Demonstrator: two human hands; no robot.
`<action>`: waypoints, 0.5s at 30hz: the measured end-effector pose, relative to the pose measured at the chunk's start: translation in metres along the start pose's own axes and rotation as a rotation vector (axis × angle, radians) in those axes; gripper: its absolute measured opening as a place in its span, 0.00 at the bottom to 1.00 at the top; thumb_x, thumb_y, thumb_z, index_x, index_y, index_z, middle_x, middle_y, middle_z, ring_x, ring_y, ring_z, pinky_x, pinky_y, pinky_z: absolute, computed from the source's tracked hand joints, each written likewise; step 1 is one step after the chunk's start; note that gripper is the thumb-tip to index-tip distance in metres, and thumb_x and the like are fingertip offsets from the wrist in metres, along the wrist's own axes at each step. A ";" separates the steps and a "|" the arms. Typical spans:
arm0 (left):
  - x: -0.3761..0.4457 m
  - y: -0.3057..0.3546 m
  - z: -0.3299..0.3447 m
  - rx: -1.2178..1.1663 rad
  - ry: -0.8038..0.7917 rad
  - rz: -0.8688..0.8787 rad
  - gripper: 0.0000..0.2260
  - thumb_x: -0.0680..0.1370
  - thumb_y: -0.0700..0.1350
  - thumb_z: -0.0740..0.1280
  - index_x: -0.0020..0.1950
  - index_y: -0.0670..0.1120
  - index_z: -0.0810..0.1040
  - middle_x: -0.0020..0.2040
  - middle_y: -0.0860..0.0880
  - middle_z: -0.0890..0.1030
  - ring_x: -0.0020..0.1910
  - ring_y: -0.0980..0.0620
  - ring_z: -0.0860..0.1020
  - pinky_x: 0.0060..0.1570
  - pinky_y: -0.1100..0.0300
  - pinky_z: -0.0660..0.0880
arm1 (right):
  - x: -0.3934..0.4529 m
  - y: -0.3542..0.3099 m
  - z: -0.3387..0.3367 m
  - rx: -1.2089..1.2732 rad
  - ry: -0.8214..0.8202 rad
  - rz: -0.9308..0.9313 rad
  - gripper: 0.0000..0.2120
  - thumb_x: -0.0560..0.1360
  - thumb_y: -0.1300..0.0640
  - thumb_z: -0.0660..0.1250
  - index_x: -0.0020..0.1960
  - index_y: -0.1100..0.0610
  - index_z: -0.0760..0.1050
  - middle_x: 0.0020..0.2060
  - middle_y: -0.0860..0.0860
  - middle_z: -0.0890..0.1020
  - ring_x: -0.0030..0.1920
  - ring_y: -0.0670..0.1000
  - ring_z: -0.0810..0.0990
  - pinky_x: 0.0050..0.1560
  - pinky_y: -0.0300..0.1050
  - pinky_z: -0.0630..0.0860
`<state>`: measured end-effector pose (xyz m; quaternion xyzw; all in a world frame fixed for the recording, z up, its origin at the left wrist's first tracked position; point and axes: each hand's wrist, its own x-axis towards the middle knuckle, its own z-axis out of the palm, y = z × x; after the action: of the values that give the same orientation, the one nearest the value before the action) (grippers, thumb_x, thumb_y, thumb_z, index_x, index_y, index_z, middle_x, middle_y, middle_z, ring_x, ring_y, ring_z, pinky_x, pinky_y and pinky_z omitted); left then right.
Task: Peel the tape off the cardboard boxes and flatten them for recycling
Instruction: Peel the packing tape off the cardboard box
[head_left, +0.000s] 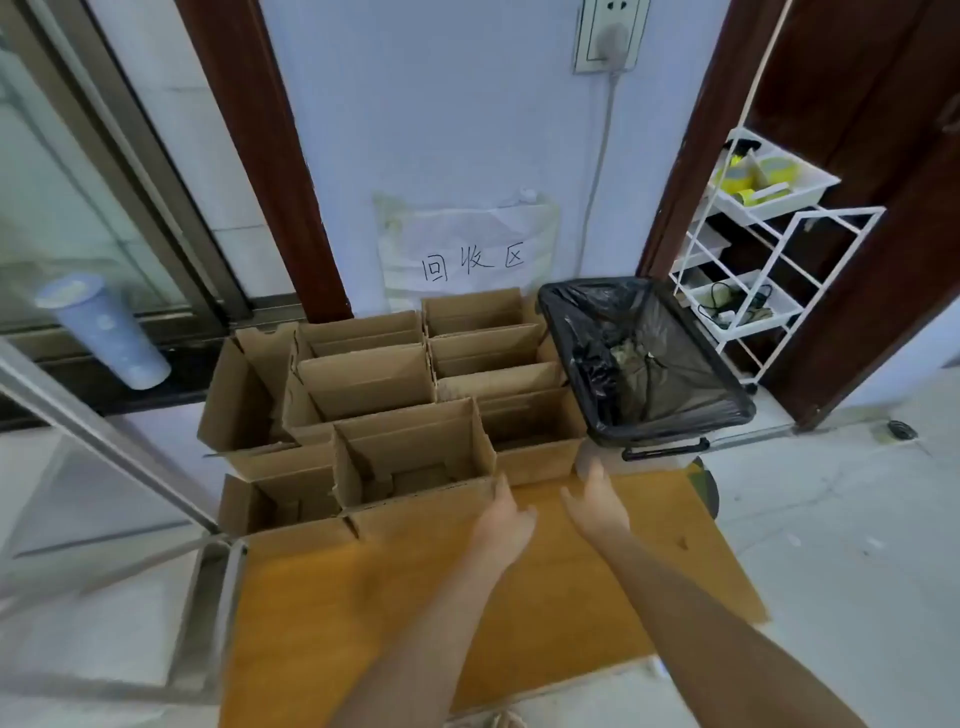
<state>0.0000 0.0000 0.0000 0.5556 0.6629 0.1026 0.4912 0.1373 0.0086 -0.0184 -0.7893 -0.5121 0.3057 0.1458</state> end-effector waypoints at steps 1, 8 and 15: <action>0.005 0.007 0.001 0.009 0.036 -0.005 0.31 0.82 0.48 0.58 0.79 0.51 0.42 0.76 0.46 0.61 0.37 0.57 0.73 0.34 0.65 0.69 | 0.002 -0.002 0.000 0.009 0.003 0.014 0.33 0.81 0.51 0.59 0.78 0.60 0.45 0.76 0.56 0.57 0.69 0.58 0.68 0.57 0.49 0.72; 0.022 0.027 0.006 0.031 0.121 -0.137 0.34 0.82 0.47 0.58 0.78 0.45 0.38 0.74 0.42 0.66 0.64 0.43 0.74 0.52 0.58 0.72 | 0.017 -0.002 0.002 0.054 -0.010 0.002 0.34 0.80 0.52 0.60 0.78 0.56 0.44 0.76 0.54 0.56 0.64 0.59 0.73 0.50 0.48 0.73; 0.033 0.030 0.011 -0.010 0.214 -0.159 0.34 0.81 0.44 0.60 0.78 0.45 0.40 0.63 0.42 0.77 0.55 0.43 0.79 0.48 0.55 0.75 | 0.031 -0.002 0.005 0.180 -0.004 -0.033 0.36 0.80 0.53 0.61 0.78 0.56 0.43 0.76 0.53 0.58 0.69 0.58 0.68 0.60 0.50 0.71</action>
<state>0.0303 0.0337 -0.0024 0.4848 0.7529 0.1255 0.4271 0.1412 0.0366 -0.0316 -0.7640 -0.4956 0.3497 0.2202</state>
